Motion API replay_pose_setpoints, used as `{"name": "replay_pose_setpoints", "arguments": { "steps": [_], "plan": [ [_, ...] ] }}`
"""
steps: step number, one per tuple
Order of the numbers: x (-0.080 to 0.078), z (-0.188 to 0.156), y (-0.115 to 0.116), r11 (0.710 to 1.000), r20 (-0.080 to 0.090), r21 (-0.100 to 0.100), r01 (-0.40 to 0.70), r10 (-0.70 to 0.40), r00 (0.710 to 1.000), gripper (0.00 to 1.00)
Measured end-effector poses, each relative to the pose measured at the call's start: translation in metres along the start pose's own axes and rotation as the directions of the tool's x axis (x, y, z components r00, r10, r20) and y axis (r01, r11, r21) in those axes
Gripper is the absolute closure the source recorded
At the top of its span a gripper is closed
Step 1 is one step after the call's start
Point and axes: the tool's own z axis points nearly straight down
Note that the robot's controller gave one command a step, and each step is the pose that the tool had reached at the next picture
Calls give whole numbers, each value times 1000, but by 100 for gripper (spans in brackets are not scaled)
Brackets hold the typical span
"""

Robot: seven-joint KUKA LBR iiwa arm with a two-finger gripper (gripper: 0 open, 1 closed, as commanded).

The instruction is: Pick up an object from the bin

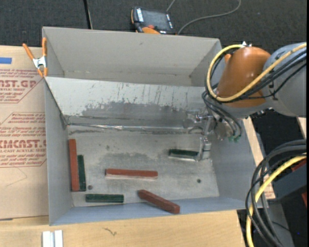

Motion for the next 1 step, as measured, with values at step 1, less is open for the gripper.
{"name": "replay_pose_setpoints", "arguments": {
  "steps": [1],
  "plan": [
    [16,61,13,999,-11,-4,37,-37,999,0]
  ]
}}
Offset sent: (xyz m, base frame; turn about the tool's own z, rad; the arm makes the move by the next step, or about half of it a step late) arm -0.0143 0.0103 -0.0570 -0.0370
